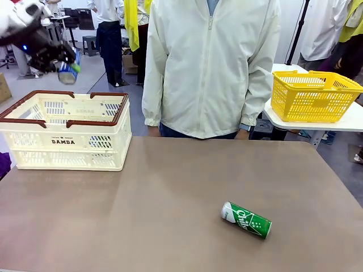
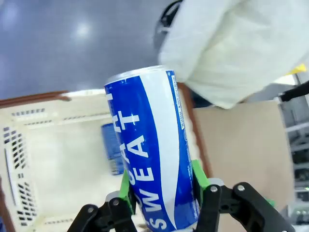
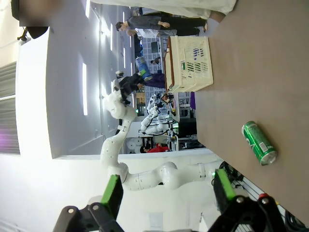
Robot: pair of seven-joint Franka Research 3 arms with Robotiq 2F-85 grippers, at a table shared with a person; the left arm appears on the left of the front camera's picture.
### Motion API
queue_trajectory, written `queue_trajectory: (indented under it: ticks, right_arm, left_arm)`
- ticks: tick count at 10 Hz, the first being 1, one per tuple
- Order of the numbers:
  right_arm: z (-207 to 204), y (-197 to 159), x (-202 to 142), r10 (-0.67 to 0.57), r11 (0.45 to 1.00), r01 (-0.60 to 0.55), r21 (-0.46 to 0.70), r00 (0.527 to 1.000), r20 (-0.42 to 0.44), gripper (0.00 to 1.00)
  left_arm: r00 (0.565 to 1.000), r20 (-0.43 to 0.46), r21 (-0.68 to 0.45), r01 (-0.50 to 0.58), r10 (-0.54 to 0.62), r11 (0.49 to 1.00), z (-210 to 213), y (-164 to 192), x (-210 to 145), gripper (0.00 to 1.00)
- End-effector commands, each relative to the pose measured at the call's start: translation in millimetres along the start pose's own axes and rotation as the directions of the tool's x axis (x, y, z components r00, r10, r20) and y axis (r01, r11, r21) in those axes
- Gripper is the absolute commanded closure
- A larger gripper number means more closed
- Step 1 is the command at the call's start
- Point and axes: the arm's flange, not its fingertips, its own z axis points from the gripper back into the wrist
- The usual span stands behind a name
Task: Place the drinks into the Shopping basket.
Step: Pick up one drink and place it into the Shopping basket.
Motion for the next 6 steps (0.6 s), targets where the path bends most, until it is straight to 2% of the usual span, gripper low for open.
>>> queue_trajectory:
  ticks: [1,3,5,6]
  right_arm:
    - [1.0,3.6,-1.1,-0.004,1.000,0.004,0.000,1.000,-0.008,0.00]
    - [1.0,3.6,-1.1,-0.004,1.000,0.004,0.000,1.000,-0.008,0.00]
    - [1.0,3.6,-1.1,-0.004,1.000,0.004,0.000,1.000,-0.008,0.00]
    - [1.0,3.6,-1.1,-0.004,1.000,0.004,0.000,1.000,-0.008,0.00]
  left_arm:
    - [0.998,-0.064,0.116,0.034,-0.027,0.993,-31.3,2.1,-9.7,1.00]
    - [0.986,-0.137,0.219,0.122,-0.093,0.968,-70.0,26.1,-30.0,1.00]
    - [0.974,-0.201,0.312,0.165,-0.105,0.936,-100.5,47.2,-48.9,1.00]
    - [0.964,-0.244,0.305,0.176,-0.102,0.936,-110.2,53.1,-57.5,1.00]
